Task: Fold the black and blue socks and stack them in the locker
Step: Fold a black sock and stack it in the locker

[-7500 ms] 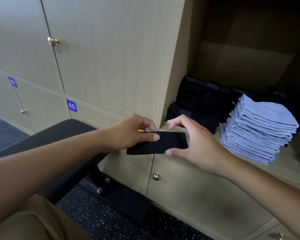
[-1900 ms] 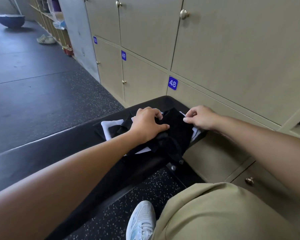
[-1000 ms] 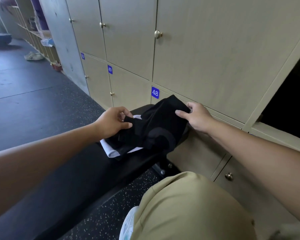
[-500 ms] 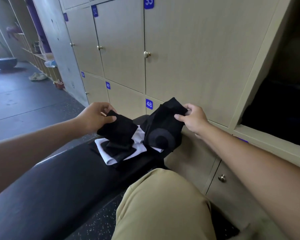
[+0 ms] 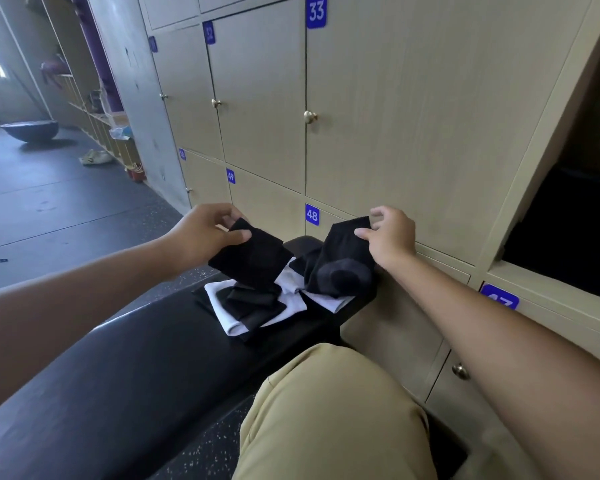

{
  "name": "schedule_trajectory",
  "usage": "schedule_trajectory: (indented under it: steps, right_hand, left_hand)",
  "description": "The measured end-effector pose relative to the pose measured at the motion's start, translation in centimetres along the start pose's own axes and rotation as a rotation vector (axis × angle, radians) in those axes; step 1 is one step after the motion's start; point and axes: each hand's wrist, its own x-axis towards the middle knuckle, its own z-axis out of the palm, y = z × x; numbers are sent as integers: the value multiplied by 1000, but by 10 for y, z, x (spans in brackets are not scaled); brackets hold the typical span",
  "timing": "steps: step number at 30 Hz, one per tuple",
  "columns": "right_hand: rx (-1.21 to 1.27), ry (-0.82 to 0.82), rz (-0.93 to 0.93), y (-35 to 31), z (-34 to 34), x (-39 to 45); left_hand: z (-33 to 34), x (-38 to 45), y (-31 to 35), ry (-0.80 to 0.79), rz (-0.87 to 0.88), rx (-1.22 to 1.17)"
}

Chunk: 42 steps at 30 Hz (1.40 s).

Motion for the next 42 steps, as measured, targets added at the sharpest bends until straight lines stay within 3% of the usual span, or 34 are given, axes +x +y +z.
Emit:
schedule_trajectory:
  steps: [8, 13, 18, 21, 24, 31, 38, 42]
  right_hand:
    - [309, -51, -18, -16, -23, 1]
    - [492, -87, -139, -45, -58, -18]
    - [585, -113, -211, -65, -96, -36]
    - [614, -133, -207, -66, -118, -44]
    - [605, -144, -189, -62, -137, -53]
    - [551, -101, -117, -38, -184, -70]
    - [182, 234, -193, -2, -221, -87]
    - [101, 78, -173, 14, -236, -99]
  left_hand:
    - [9, -5, 33, -93, 66, -152]
    - [23, -7, 67, -173, 117, -250]
    - [43, -2, 105, -92, 240, -219]
    - [54, 0, 126, -148, 273, -283]
    - [70, -3, 144, -251, 267, -379]
    - [119, -10, 173, -267, 268, -447]
    - [165, -7, 191, -306, 226, -555]
    - [188, -1, 196, -404, 204, -596]
